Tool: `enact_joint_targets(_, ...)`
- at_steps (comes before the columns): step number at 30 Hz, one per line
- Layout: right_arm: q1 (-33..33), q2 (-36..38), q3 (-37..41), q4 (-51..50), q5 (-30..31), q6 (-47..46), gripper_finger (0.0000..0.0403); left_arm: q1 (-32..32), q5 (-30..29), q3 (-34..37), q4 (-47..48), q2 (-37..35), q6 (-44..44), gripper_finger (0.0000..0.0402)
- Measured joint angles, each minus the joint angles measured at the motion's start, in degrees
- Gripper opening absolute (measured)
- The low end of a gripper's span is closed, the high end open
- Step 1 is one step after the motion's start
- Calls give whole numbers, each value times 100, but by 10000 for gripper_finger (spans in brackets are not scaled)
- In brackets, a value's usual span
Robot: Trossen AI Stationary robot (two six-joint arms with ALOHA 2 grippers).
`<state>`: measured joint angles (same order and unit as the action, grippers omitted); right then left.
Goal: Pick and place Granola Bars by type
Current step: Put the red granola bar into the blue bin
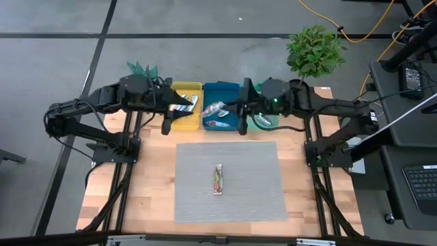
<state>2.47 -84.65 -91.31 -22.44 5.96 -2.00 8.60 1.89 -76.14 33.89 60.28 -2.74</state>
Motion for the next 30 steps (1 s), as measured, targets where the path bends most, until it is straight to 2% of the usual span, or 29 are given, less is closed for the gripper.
enact_joint_targets(3, 257, -52, 2, 214, -482, 134, 28, 0, 317, 0, -224, 209, -1, 143)
enact_joint_targets(10, 770, -96, 7, 258, -1484, 244, 33, 2, 27, 0, -811, 630, -182, 150)
enact_joint_targets(15, 1029, -97, 7, 252, -1933, 392, 22, 0, 12, 0, -1389, 785, -254, 196)
enact_joint_targets(20, 1212, -96, 7, 245, -2236, 440, 34, 0, -449, 0, -1807, 871, -260, 258)
enact_joint_targets(23, 1296, -96, 7, 243, -2278, 566, 36, 2, -485, 0, -2091, 912, -260, 288)
enact_joint_targets(30, 1532, -126, 7, 257, -2644, 702, 18, -57, -485, 2, -2621, 988, -259, 315)
